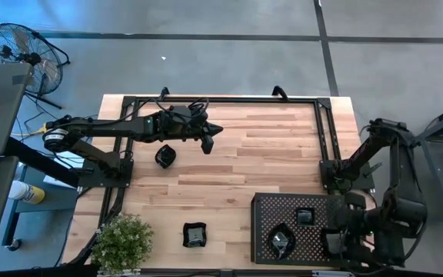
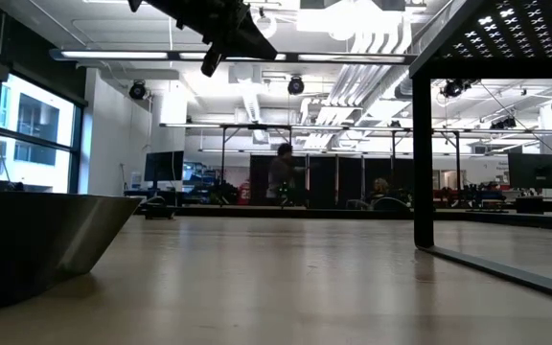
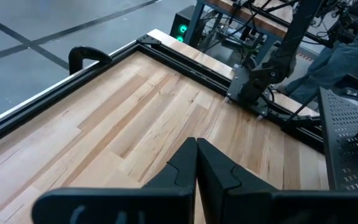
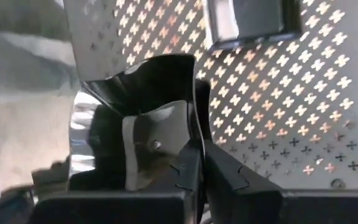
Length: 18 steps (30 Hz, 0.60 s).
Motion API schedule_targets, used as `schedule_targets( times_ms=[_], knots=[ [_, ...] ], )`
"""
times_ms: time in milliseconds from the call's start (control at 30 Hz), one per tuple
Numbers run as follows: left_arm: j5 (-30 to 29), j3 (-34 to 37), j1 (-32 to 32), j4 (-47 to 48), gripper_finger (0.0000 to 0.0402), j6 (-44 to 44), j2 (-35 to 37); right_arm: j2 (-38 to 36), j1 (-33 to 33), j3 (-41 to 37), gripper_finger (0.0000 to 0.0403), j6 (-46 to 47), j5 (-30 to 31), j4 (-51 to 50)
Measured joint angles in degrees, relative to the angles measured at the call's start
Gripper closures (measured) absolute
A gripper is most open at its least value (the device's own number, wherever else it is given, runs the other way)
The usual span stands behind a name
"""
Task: Pick & Place Mini shaped plates
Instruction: Stack the black distorted square plate on top of the black distorted square plate on the shelf, then stack the black leaf-shaped plate on top of the black leaf-shaped plate on the shelf
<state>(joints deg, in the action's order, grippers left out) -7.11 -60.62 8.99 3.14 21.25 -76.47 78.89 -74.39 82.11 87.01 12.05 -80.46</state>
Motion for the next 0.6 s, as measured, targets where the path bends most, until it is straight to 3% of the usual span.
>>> schedule_targets(
  times_ms=[400, 600],
  knots=[
    [0.9, 0.0, 1.2, 1.1, 0.0401, 0.2, 0.0, -1.6, 0.1, -0.5, 0.0312, 1.3, -4.5, 0.5],
    [8.2, 0.0, 5.9, 1.8, 0.0401, -0.2, 0.0, -5.7, 2.5, -0.4, 0.0332, 2.6, -0.8, 0.2]
  ],
)
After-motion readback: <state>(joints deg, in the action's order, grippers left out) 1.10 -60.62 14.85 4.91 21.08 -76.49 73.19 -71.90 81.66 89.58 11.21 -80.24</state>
